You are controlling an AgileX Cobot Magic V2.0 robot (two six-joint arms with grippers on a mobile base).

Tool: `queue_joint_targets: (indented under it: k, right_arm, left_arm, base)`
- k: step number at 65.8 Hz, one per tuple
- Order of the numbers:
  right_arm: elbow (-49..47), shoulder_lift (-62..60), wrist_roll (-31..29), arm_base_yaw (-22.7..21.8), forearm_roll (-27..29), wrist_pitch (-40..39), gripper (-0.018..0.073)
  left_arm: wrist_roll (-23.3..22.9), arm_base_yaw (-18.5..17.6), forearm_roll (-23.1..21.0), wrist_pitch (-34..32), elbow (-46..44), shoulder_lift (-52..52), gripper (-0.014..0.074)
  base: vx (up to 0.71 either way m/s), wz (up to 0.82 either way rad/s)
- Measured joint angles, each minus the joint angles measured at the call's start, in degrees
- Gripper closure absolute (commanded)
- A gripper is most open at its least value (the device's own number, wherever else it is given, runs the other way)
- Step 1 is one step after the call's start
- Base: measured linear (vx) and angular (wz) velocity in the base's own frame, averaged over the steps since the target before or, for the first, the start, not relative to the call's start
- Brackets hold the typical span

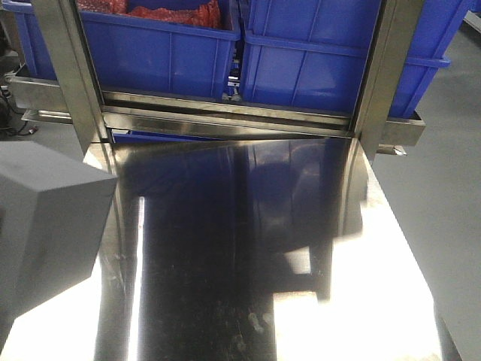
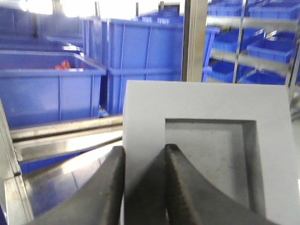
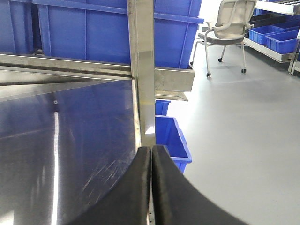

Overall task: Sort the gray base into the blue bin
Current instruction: 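Lift the gray base with the left gripper toward the robot, then drive the base away from the table holding the gray base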

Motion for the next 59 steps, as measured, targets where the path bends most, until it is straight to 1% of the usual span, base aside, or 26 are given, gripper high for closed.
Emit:
queue_joint_targets:
  k: [8,17,59]
  right_arm:
    - [0.0,0.0,0.0,0.0,0.0,0.0,0.0564]
    - [0.0,0.0,0.0,0.0,0.0,0.0,0.0564]
    - [0.0,0.0,0.0,0.0,0.0,0.0,0.0564]
  left_arm:
    - [0.0,0.0,0.0,0.1,1.3,-3.7,0.0603]
    - [0.0,0.0,0.0,0.1,1.3,-5.4,0.0603]
    - [0.0,0.0,0.0,0.1,1.3,-5.6,0.0603]
  base:
    - [0.00,0.00]
    - [0.00,0.00]
    - [0.00,0.00]
